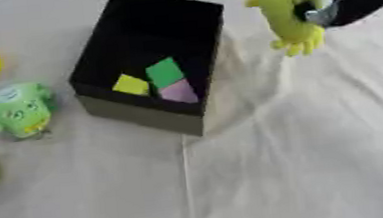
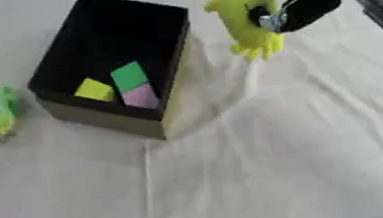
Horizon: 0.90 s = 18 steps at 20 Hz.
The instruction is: Pick up objects on the table and place them in the box.
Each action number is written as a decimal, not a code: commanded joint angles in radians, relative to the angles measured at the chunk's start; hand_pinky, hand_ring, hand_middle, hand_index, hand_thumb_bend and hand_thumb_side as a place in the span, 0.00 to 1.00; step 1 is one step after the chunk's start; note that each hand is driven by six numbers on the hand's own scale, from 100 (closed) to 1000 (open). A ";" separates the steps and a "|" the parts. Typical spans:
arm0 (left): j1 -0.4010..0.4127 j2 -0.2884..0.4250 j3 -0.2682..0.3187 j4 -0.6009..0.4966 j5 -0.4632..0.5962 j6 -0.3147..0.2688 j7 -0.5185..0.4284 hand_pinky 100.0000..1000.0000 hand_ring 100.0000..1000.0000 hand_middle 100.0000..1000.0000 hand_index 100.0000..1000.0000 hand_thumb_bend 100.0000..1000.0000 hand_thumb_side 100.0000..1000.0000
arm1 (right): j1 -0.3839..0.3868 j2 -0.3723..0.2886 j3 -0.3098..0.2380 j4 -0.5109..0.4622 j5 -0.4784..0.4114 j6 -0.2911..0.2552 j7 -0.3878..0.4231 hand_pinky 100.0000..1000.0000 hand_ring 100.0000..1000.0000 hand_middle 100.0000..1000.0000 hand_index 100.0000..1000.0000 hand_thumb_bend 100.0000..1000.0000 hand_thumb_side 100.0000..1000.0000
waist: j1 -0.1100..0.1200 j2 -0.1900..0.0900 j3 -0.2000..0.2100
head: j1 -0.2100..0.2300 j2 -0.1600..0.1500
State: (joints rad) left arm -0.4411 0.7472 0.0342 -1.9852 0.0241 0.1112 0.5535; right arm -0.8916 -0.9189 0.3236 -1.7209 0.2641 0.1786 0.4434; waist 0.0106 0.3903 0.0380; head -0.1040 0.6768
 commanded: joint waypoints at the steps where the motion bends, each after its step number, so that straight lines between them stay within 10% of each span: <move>1: -0.015 0.030 0.005 -0.015 -0.005 -0.004 -0.004 0.82 0.81 0.78 0.87 0.32 0.60 | -0.077 0.027 0.008 -0.004 -0.016 0.010 0.031 0.73 0.62 0.32 0.48 0.00 0.00 | 0.000 -0.042 0.001 | -0.003 0.000; 9: -0.055 0.024 -0.007 -0.015 -0.012 -0.027 -0.018 0.82 0.81 0.78 0.87 0.33 0.59 | -0.261 0.247 0.068 0.171 0.039 -0.005 0.073 0.73 0.62 0.32 0.48 0.00 0.00 | -0.006 -0.036 0.030 | -0.037 -0.006; 18: -0.080 0.015 -0.016 -0.015 -0.018 -0.044 -0.025 0.82 0.81 0.78 0.87 0.34 0.59 | -0.294 0.359 0.073 0.348 0.117 -0.053 0.050 0.73 0.64 0.36 0.52 0.00 0.00 | -0.019 -0.019 0.057 | -0.053 -0.021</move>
State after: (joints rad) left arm -0.5063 0.7453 0.0102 -1.9853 0.0106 0.0719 0.5277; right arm -1.1628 -0.5569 0.4020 -1.3836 0.3676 0.1349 0.4956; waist 0.0028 0.3866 0.0942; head -0.1526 0.6668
